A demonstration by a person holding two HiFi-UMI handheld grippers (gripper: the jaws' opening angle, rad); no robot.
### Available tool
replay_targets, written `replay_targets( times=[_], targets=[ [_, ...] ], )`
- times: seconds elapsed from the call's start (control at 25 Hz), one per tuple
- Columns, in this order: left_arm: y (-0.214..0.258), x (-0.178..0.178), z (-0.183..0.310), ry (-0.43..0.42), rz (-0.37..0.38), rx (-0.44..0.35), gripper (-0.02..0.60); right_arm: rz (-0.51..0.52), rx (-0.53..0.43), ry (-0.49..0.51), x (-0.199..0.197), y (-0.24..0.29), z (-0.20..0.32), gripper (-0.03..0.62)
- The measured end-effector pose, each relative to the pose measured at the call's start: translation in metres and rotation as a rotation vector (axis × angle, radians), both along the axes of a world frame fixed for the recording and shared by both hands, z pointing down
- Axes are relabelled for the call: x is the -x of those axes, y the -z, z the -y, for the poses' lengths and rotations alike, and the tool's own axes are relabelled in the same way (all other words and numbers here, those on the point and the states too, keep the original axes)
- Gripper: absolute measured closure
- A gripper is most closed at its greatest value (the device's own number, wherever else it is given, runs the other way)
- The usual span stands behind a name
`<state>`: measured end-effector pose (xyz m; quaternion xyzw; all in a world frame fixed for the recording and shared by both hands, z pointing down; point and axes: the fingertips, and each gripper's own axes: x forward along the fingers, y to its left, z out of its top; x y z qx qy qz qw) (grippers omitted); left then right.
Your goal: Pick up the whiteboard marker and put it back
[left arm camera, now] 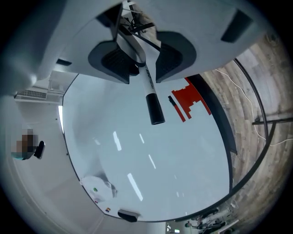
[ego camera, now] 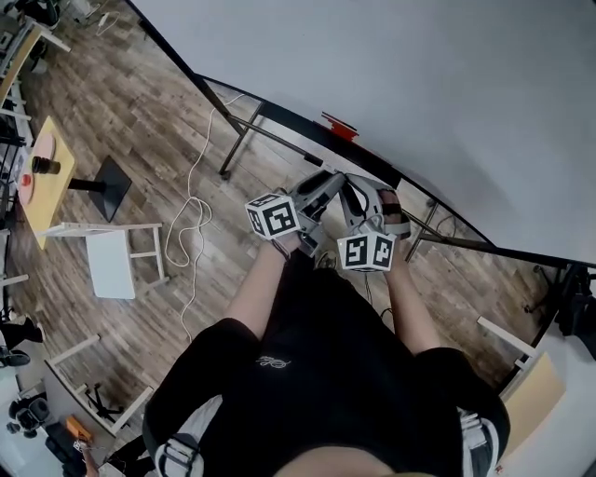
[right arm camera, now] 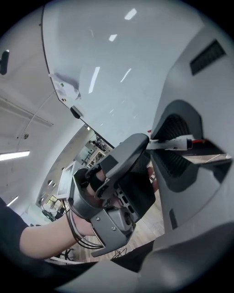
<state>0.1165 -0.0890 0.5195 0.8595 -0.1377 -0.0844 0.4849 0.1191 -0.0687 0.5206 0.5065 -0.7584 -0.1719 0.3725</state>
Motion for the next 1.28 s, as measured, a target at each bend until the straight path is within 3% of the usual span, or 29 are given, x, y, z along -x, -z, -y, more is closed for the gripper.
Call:
replay_targets(
  times=[0.08,0.24,0.56,1.0,1.16,1.28],
  targets=[
    [0.001,0.008,-0.006,0.029,0.005,-0.001,0.414,0.026,-0.002,0.010,0.008,0.000,-0.005,0.542],
    [0.001,0.031,-0.014,0.111,0.022,-0.002,0.511,0.075,-0.005,0.038,0.027,0.004,-0.013,0.542],
    [-0.005,0.096,-0.032,0.267,0.058,0.017,0.514,0.115,0.011,0.159,0.089,-0.003,-0.030,0.540],
    [0.014,0.189,-0.020,0.442,0.062,-0.025,0.514,0.168,0.023,0.218,0.164,0.007,-0.025,0.490],
    [0.020,0.230,-0.008,0.464,0.153,-0.113,0.515,0.336,0.074,0.157,0.185,0.012,-0.021,0.490],
    [0.020,0.262,-0.003,0.470,0.279,-0.210,0.515,0.484,0.151,0.064,0.198,0.005,-0.016,0.528]
  ],
)
